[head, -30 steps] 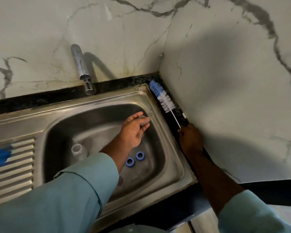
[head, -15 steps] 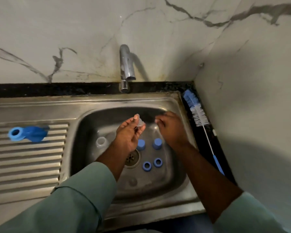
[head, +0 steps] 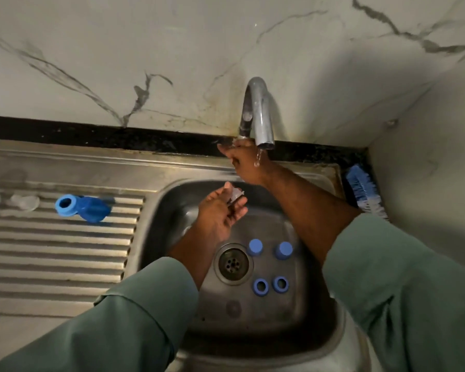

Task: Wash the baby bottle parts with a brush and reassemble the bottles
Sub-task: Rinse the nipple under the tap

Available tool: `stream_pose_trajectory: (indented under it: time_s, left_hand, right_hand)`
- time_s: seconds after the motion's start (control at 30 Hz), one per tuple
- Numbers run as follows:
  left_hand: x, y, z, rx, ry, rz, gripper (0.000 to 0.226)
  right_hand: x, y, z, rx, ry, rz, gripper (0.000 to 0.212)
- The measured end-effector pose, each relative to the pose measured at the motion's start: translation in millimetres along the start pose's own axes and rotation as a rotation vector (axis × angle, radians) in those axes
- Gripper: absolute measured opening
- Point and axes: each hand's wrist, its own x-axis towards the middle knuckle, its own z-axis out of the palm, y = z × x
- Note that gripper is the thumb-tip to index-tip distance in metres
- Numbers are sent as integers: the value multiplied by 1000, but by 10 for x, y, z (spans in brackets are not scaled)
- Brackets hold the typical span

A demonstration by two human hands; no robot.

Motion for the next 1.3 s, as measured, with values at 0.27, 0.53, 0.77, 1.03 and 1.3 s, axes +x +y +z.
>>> stream_pose_trajectory:
  time_s: [0.27,0.53,0.77,1.03,1.3]
  left_hand:
    - [155,-134,102,-127,49,-79,25]
    - [175,-255,253,-322,0,-260,23]
    - [259,-334,174,-336,-51,-259,37]
    - [235,-277,196,-236,-128,-209,43]
    - [234,-263,162,-348,-111,-160,18]
  right_hand:
    - [146,214,-15,8,-115,-192,53]
    - [156,195,-45,33,-131,-206,49]
    - [169,173,-28,60,-92,-249,48]
    - [160,211,-3,1,-90,-252,49]
    - [180,187,-25,-47,-109,-232,51]
